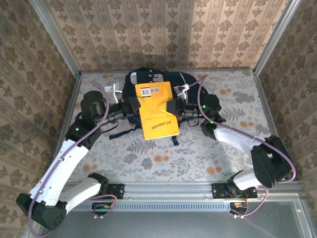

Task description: Pack the student bag

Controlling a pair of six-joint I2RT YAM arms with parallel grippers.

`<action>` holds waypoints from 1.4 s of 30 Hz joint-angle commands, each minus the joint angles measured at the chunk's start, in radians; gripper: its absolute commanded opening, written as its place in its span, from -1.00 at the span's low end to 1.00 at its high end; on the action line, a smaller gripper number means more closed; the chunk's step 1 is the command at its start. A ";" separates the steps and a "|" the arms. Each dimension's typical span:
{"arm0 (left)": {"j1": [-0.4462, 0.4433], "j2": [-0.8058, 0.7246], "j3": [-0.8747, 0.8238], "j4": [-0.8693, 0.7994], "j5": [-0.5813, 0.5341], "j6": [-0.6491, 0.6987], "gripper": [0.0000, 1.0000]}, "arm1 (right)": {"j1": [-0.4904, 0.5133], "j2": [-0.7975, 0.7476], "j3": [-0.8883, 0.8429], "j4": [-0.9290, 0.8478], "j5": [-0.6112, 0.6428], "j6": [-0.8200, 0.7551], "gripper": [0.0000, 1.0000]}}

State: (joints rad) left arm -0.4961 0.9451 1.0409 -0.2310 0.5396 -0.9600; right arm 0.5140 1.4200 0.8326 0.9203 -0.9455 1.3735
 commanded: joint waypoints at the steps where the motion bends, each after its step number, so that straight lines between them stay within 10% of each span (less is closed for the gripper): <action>1: 0.011 -0.008 -0.016 0.065 0.023 0.021 -1.00 | -0.012 -0.060 -0.023 -0.084 0.015 -0.051 -0.08; 5: 0.010 0.005 -0.060 0.146 0.070 -0.018 -0.96 | -0.017 -0.067 -0.033 -0.103 0.029 -0.062 -0.69; 8: -0.004 0.031 -0.109 0.289 0.159 -0.075 -0.13 | -0.021 -0.072 -0.031 -0.151 0.040 -0.093 -1.00; 11: -0.029 0.051 -0.113 0.321 0.189 -0.060 0.04 | -0.026 -0.070 -0.026 -0.150 0.036 -0.091 -1.00; 23: -0.059 0.077 -0.152 0.401 0.214 -0.029 -0.95 | -0.060 -0.091 -0.052 -0.182 0.057 -0.105 -1.00; 28: -0.052 0.041 -0.195 0.470 0.109 -0.058 -1.00 | -0.065 -0.127 -0.098 -0.154 0.088 -0.132 0.07; 36: -0.055 0.052 -0.229 0.612 -0.097 -0.152 -1.00 | -0.035 -0.141 -0.281 0.372 0.223 0.067 0.45; 42: -0.053 0.058 -0.200 0.640 -0.195 -0.142 -1.00 | -0.006 -0.212 -0.336 0.417 0.365 0.103 0.50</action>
State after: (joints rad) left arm -0.5495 1.0145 0.8097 0.2844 0.4343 -1.0935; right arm 0.4908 1.2675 0.5041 1.1938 -0.6785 1.4406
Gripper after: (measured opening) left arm 0.178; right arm 0.751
